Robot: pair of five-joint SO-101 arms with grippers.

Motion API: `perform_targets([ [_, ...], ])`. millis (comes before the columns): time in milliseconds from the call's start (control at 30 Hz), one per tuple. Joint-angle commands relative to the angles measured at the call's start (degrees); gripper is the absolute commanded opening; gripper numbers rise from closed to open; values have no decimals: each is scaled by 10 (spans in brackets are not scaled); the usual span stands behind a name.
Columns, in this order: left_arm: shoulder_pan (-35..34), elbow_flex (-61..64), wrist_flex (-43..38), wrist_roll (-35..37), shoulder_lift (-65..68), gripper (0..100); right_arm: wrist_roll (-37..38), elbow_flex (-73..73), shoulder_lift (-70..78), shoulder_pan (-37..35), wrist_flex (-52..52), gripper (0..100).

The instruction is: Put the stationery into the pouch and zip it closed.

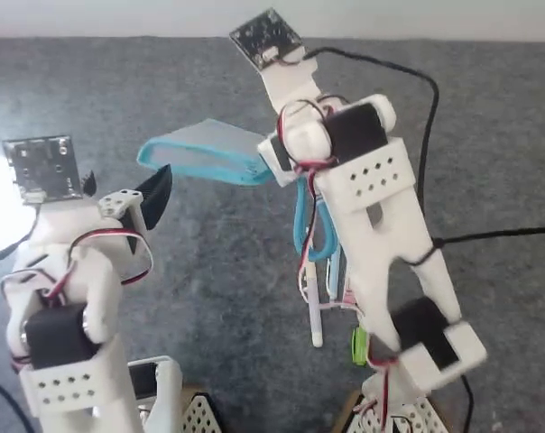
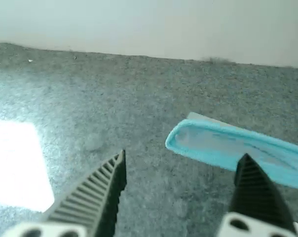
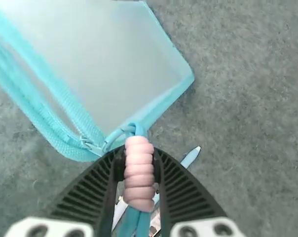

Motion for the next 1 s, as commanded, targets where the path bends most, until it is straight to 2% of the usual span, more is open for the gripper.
perform_targets([
  [0,3,-35,13,7,40,336,-11,154,-125,-5,-108,9],
  [200,55,-36,28,7,102,337,-29,236,-223,-2,-135,9],
  [467,44,-3,22,-2,113,337,-25,237,-237,-1,-131,9],
  [700,40,62,-50,-13,113,337,-25,236,-238,-1,-125,9],
  [967,40,61,-73,-11,113,337,-25,238,-238,-1,-109,9],
])
